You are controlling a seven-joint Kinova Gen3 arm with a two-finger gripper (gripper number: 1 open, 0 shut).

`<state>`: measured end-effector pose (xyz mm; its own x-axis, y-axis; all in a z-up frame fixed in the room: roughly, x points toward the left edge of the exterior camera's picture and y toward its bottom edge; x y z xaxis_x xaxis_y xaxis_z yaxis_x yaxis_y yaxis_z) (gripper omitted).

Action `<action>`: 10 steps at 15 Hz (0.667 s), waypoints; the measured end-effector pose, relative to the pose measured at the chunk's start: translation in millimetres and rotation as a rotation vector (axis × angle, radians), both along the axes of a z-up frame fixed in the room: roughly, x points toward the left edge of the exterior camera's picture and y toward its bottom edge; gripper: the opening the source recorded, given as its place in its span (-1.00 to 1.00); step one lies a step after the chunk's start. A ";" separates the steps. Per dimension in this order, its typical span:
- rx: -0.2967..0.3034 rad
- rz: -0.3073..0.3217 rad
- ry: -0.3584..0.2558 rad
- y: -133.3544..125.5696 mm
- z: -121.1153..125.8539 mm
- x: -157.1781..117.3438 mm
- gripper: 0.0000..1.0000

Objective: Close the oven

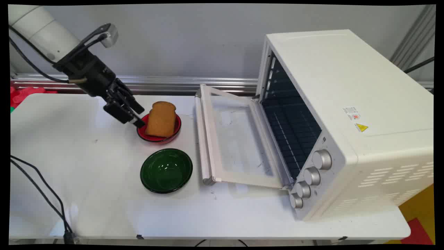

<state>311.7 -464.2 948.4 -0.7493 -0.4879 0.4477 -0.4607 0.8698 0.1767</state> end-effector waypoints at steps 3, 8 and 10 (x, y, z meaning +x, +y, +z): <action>-0.008 -0.008 0.005 -1.9 0.6 -0.2 -1.00; -0.014 -0.036 0.012 -2.9 -4.1 1.2 -1.00; -0.028 -0.043 0.020 -4.1 -11.3 1.4 -1.00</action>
<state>313.1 -468.4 937.1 -0.7601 -0.4422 0.4762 -0.4191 0.8936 0.1609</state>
